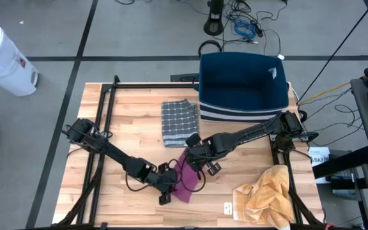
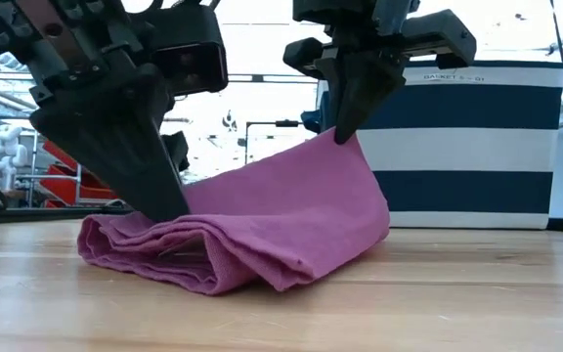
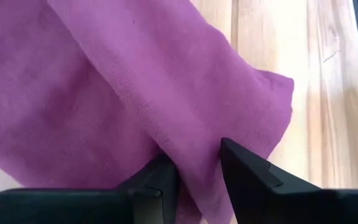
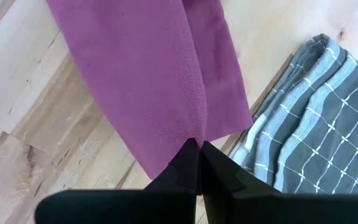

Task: Fold towel
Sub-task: Fold the pink towel

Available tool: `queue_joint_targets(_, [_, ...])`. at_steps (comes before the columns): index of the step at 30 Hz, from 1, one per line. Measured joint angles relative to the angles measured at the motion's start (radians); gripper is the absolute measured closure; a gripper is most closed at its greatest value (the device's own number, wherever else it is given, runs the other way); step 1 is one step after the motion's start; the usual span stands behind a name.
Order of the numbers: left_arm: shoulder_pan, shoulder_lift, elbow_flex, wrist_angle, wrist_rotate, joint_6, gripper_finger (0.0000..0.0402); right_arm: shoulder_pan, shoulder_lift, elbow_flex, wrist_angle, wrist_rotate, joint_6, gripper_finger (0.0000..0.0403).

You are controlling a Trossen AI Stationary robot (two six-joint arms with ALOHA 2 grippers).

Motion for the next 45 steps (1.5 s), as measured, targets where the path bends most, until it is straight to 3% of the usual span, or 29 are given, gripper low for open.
queue_joint_targets(13, [-0.030, -0.049, 0.000, -0.059, 0.002, -0.019, 0.0394, -0.003, 0.000, 0.000, -0.002, 0.000, -0.022, 0.0403])
queue_joint_targets(19, [-0.049, -0.141, 0.000, -0.161, -0.068, -0.026, 0.0397, -0.019, 0.000, 0.000, 0.017, 0.001, -0.048, 0.0403])
queue_joint_targets(27, [-0.064, -0.172, 0.000, -0.245, -0.045, -0.093, 0.0399, -0.053, 0.000, 0.001, 0.041, -0.030, -0.069, 0.0403])
queue_joint_targets(31, [-0.073, -0.185, 0.000, -0.201, -0.009, -0.088, 0.0399, -0.069, -0.005, 0.001, 0.036, -0.149, -0.101, 0.0403])
queue_joint_targets(36, [-0.071, -0.249, 0.006, -0.287, -0.051, -0.089, 0.0400, -0.085, -0.006, 0.001, 0.124, 0.000, -0.122, 0.0403])
queue_joint_targets(45, [-0.074, -0.263, 0.007, -0.431, -0.062, -0.169, 0.0400, -0.135, 0.000, 0.001, 0.132, -0.158, -0.123, 0.0403])
